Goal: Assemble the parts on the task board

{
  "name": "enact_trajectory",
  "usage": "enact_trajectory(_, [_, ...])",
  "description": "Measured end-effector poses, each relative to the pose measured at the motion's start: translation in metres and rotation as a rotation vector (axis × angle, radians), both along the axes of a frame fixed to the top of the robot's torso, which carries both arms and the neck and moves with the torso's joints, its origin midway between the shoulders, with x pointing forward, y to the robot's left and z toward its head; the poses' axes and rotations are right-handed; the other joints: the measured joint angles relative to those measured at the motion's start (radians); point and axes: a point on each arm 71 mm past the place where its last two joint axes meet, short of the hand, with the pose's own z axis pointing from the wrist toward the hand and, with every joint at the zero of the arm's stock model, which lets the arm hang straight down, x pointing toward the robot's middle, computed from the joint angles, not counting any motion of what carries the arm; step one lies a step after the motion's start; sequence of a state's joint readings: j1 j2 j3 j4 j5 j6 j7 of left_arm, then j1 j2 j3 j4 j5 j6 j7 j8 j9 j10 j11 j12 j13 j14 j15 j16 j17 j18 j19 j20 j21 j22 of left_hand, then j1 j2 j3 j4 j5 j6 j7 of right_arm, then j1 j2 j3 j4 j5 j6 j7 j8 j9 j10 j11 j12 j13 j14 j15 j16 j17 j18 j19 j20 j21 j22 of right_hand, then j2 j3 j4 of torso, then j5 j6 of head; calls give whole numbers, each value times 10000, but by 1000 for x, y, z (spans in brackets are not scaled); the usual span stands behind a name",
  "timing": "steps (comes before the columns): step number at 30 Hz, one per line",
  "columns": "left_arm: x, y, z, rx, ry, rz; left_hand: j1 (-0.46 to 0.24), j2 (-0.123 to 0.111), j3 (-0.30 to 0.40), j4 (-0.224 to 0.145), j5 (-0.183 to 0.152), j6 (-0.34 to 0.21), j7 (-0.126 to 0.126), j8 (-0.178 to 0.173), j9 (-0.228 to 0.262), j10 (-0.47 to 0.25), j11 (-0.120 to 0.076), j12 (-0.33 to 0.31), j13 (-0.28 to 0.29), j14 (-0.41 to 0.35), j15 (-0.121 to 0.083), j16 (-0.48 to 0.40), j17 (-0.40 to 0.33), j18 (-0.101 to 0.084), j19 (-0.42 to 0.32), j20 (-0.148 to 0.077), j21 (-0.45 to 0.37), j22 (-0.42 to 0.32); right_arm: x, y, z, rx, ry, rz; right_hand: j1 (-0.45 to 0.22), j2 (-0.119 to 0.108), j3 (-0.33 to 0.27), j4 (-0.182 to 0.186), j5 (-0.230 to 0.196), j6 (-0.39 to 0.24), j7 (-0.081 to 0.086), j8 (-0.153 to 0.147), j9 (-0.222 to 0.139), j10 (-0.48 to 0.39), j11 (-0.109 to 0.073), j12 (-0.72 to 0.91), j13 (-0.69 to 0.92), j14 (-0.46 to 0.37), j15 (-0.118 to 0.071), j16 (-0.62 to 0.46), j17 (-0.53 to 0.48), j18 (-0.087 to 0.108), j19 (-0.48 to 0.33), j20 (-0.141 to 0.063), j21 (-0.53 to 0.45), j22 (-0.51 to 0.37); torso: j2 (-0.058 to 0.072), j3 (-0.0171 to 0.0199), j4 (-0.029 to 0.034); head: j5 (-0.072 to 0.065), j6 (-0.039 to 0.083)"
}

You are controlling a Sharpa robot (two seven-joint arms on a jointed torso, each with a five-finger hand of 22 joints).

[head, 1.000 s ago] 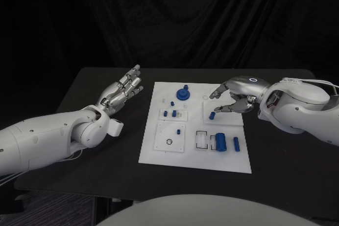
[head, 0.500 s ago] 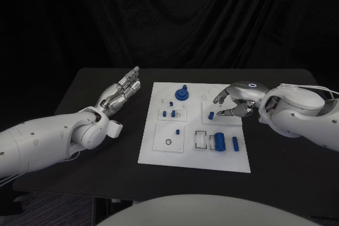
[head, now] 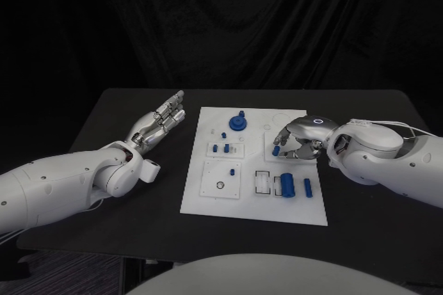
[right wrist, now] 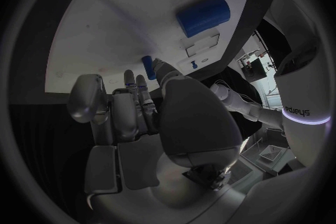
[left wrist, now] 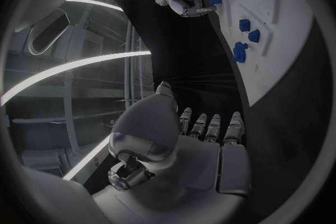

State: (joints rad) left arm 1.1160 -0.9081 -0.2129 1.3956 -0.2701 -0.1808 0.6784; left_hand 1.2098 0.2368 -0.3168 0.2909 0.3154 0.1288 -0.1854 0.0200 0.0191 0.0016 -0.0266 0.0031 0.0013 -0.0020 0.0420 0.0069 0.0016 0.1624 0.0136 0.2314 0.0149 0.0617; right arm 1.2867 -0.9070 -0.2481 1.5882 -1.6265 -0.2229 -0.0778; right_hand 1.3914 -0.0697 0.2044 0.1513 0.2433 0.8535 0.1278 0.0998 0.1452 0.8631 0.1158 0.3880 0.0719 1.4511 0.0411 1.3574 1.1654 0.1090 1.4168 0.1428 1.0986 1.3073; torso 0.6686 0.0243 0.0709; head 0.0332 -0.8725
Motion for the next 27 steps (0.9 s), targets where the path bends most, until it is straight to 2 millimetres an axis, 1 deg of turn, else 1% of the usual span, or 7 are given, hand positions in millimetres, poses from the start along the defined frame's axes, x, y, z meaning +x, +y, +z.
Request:
enact_trajectory(7, [-1,1,-2,28,27,-33,121,42,0,0,76,1,105,0,0,-16,128,0,2,24,46,0,-6,0,15,15,0,-17,1,6,-8,-25,108,118,210,4,250,-250,350,234,18,57,70,365,-35,-114,0,5,-64,-18,-10,2,1,-72,0,0,5,3,18,29,0])
enact_trajectory(10, [-1,1,-2,31,36,-54,188,109,0,0,212,-30,181,0,-1,20,273,0,3,23,264,0,-8,0,15,15,0,-17,2,7,-9,-26,121,168,209,0,414,-272,431,341,20,107,109,503,-65,-115,0,16,-75,-19,-4,1,2,-72,77,0,5,7,19,8,0])
enact_trajectory(12, [-1,1,-2,21,50,-84,217,138,27,26,242,-54,231,0,-1,-1,321,0,4,27,298,0,-8,0,15,14,0,-17,2,8,-10,-22,117,200,209,0,523,-293,505,399,6,107,136,638,-90,-115,1,40,-99,-18,11,2,22,-93,105,0,5,8,19,-11,0])
enact_trajectory(14, [-2,1,-2,6,70,-118,217,138,60,0,281,-17,267,0,-1,34,356,0,4,26,298,0,-8,0,15,14,0,-17,3,10,-10,-16,112,238,248,-39,646,-334,506,431,38,107,159,778,-127,-161,8,85,-143,-18,93,-33,56,-127,208,0,5,7,19,-31,0])
enact_trajectory(15, [-2,1,-3,-3,81,-138,251,172,60,0,321,-18,267,0,-1,32,368,0,4,4,320,0,-8,0,15,14,0,-17,3,10,-10,-12,112,256,248,-39,661,-327,505,431,38,107,161,795,-131,-165,11,96,-155,-18,112,-160,56,-127,213,0,5,7,18,-38,0])
enact_trajectory(22, [-2,1,-3,-47,137,-243,364,179,114,2,404,54,410,0,-1,43,543,0,6,41,387,0,-7,0,14,14,0,-27,3,14,-10,14,114,391,248,-39,892,-387,505,510,117,143,212,1017,-201,-210,11,131,-190,53,181,-159,91,-161,281,0,5,7,7,-63,0])
enact_trajectory(27, [-2,0,-4,-78,169,-310,446,182,114,1,498,130,486,1,8,80,579,0,7,15,412,0,-6,0,14,14,0,-27,3,17,-10,42,100,474,433,13,1218,-553,505,907,100,352,361,1404,-291,-231,51,167,-297,53,215,-157,127,-268,359,-1,12,8,13,-52,0])
